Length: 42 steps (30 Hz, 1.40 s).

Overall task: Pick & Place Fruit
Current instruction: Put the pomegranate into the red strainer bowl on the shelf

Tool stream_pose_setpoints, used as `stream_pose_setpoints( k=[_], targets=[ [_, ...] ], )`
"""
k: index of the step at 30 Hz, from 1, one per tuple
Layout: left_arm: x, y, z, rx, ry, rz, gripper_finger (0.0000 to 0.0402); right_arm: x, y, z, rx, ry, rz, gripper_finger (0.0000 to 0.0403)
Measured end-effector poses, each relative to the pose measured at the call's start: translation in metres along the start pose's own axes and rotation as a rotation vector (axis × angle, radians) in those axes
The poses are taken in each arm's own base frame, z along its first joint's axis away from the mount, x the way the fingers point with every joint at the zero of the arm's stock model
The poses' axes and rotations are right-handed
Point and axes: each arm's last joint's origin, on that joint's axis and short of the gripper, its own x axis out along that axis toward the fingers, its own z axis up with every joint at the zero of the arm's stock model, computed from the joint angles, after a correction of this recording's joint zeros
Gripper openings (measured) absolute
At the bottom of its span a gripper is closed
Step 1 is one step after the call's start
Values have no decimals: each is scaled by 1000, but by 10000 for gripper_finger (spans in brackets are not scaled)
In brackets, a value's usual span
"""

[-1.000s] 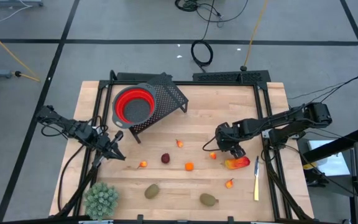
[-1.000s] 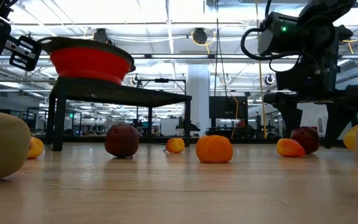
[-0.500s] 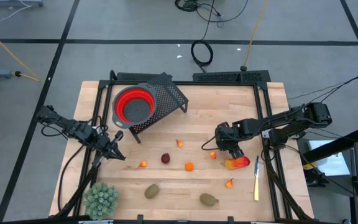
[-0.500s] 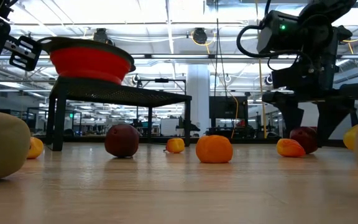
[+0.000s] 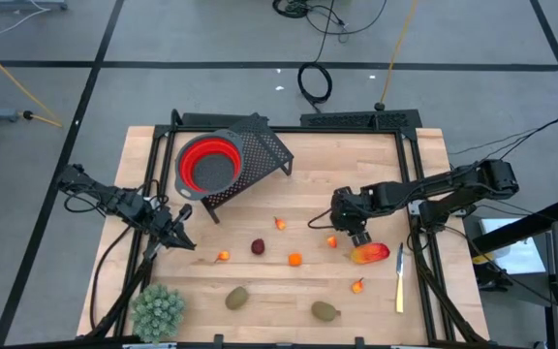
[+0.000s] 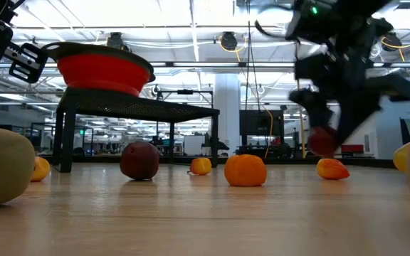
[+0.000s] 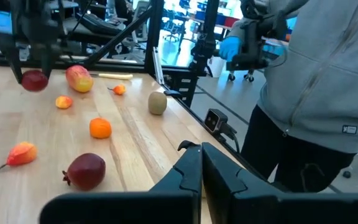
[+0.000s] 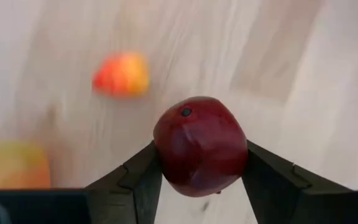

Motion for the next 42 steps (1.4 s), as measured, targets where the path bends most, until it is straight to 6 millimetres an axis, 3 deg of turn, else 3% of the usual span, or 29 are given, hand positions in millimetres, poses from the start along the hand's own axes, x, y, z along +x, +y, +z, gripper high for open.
stream_pose_setpoints(
  k=[12,20,34,42],
  targets=[
    [0,0,-1,-13,5,1,23,-48,-19,67,177,-425,-37,186],
    [0,0,-1,-14,6,-1,9,-62,-24,88,442,-695,53,186],
    [0,-2,-1,-38,21,-69,23,-83,-29,106,973,-896,543,184],
    [0,-2,-1,-38,21,-68,6,-100,-29,115,1132,-950,866,186]
  ],
)
